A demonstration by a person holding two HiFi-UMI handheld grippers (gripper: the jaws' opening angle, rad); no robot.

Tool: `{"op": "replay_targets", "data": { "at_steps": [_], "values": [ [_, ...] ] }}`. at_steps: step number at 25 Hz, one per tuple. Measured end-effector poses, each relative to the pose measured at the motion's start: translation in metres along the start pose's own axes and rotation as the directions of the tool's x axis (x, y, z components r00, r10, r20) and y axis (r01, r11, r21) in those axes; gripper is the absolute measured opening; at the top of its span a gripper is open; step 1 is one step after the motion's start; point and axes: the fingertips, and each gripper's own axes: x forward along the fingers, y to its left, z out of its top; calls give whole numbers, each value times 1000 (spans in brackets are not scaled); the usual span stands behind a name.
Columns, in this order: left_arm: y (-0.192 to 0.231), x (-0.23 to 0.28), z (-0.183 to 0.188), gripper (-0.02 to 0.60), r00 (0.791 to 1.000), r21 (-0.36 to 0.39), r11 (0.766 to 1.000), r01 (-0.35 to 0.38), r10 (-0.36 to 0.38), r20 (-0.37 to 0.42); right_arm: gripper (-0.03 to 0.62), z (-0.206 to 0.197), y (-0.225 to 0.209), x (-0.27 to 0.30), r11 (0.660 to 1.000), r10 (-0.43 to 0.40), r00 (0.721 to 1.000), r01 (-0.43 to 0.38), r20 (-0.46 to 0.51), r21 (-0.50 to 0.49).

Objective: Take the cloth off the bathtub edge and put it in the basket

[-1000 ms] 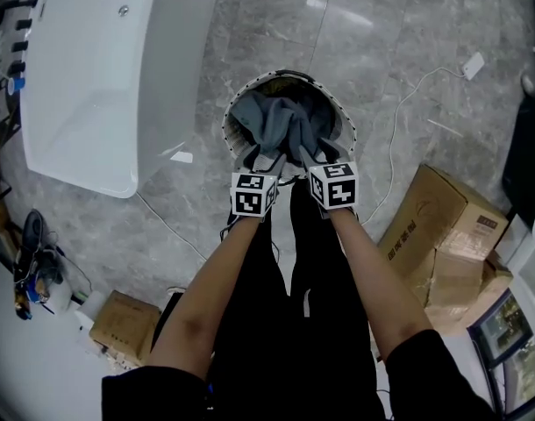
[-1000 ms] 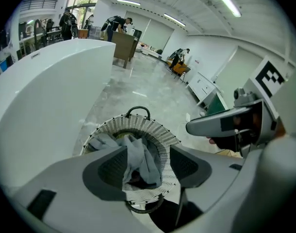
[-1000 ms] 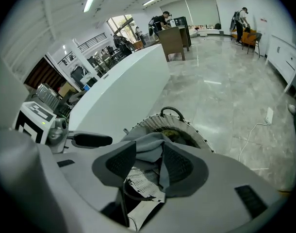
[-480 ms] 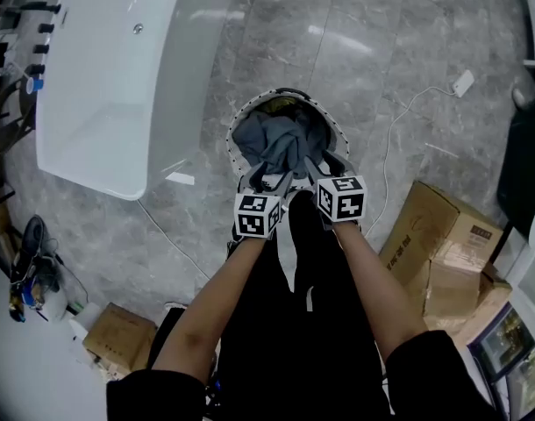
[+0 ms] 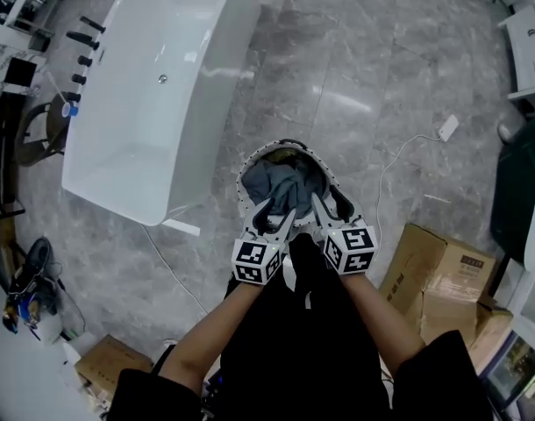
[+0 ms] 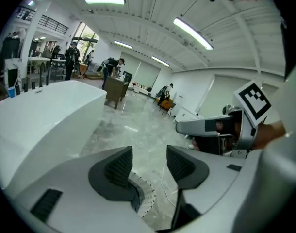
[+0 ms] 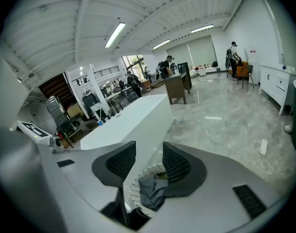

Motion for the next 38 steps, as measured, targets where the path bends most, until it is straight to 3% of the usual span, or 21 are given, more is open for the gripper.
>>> {"op": "replay_targets", "data": {
  "at_steps": [2, 5, 9, 13, 20, 38],
  "values": [
    [-12, -24, 34, 196, 996, -5, 1000, -6, 7, 86, 179, 26, 9, -23, 1000, 15, 998, -14, 54, -20],
    [-28, -57, 86, 95, 973, 1, 1000, -24, 23, 231, 156, 62, 19, -53, 998, 30, 990, -22, 137, -63],
    [-59, -95, 132, 32, 948, 51, 998, -39, 20, 319, 79, 94, 38, -98, 993, 62, 972, -37, 228, -114],
    [-84, -125, 162, 18, 937, 81, 994, -73, 41, 347, 48, 121, 61, -133, 983, 90, 958, -40, 274, -181],
    [-130, -143, 193, 17, 903, 156, 984, -82, 7, 429, 40, 143, 68, -177, 959, 127, 933, -29, 336, -281],
    [-155, -153, 210, 17, 886, 206, 967, -148, 37, 462, 31, 164, 76, -207, 949, 156, 900, -23, 408, -313]
  ]
}}
